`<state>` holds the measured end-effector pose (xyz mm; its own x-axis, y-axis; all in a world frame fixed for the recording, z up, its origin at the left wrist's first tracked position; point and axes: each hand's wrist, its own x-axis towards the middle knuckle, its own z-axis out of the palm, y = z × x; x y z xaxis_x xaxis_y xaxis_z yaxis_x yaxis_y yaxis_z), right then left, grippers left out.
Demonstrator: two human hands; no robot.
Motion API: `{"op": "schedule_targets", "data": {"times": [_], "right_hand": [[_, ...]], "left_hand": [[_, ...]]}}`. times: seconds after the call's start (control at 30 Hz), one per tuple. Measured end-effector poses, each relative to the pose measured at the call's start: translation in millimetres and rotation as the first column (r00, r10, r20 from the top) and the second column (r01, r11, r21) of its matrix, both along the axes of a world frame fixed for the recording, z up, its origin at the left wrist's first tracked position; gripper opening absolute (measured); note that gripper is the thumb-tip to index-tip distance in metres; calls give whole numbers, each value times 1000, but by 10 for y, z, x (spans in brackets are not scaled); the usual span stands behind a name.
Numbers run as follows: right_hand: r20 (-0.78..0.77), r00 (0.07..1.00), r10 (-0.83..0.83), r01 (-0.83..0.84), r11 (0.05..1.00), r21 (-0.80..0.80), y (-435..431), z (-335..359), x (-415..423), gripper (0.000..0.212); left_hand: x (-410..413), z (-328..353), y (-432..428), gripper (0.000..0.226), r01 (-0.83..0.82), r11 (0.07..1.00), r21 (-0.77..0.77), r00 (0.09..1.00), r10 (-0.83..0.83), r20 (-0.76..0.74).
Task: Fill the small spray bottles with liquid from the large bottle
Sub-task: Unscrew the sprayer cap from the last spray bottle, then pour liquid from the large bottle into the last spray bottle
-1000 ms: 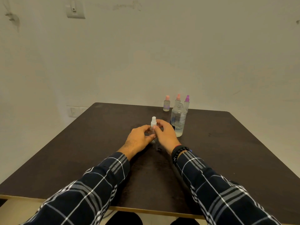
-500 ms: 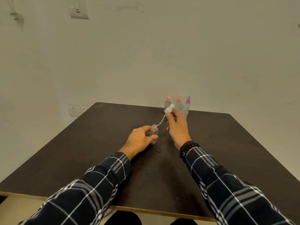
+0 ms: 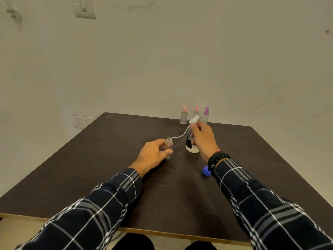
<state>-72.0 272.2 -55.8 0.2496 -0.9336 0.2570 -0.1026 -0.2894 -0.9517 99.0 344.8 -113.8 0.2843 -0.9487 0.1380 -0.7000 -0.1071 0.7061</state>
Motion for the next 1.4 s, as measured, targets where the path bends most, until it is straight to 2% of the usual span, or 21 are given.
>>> {"op": "schedule_targets", "data": {"times": [0.1,0.17,0.23,0.3,0.43,0.5,0.57,0.67,0.7,0.77,0.83,0.9,1.03,1.23,1.4], "right_hand": [[-16,1000,-16,16,1000,7,-12,45,-90,23],[-167,986,-23,19,999,-27,-57,17,-133,25],[-443,896,8,-30,999,-44,-85,-56,-143,30],[-632,772,64,-83,997,-1,-66,-154,-99,37],[-728,684,33,-35,999,13,24,-311,43,42],[-729,685,8,-17,1000,-5,40,-363,86,41],[-672,736,-86,61,996,-61,56,-355,74,38],[-449,800,-398,342,917,-203,83,-257,-43,21],[-368,802,-470,419,882,-214,70,-236,-86,22],[-280,815,-507,474,862,-183,-40,-255,-153,42],[-315,840,-441,411,897,-161,-170,-288,-183,70],[-342,887,-309,282,951,-128,-254,-305,-192,87],[-340,935,-102,80,994,-80,-357,-286,-182,91],[-382,915,-131,97,989,-108,-433,-216,-149,78],[-487,872,-58,-50,978,-205,-343,-211,-149,81]], "left_hand": [[6,-10,-9,51,2,1000,10,1000,-2,7],[13,-26,-20,52,3,1000,15,1000,-3,1],[9,-29,-22,53,-2,1000,14,1000,2,8],[4,-28,-25,53,-7,1000,14,1000,7,16],[5,-42,-34,52,-6,1000,16,1000,5,25],[6,-43,-33,49,-3,1000,-4,1000,3,27],[9,-41,-26,46,5,1000,-22,1000,-4,19],[29,-52,-21,44,15,1000,-26,1000,-15,-5],[32,-55,-20,45,17,999,-27,1000,-17,-9],[35,-54,-12,46,22,999,-31,1000,-22,-9],[35,-48,-11,46,23,999,-36,1000,-23,-12],[39,-53,-15,46,22,999,-37,1000,-22,-4],[56,-79,-41,47,27,999,-31,1000,-27,0],[56,-66,-55,52,34,999,2,999,-34,-8],[43,-66,-40,49,32,999,-17,999,-32,8]]}}
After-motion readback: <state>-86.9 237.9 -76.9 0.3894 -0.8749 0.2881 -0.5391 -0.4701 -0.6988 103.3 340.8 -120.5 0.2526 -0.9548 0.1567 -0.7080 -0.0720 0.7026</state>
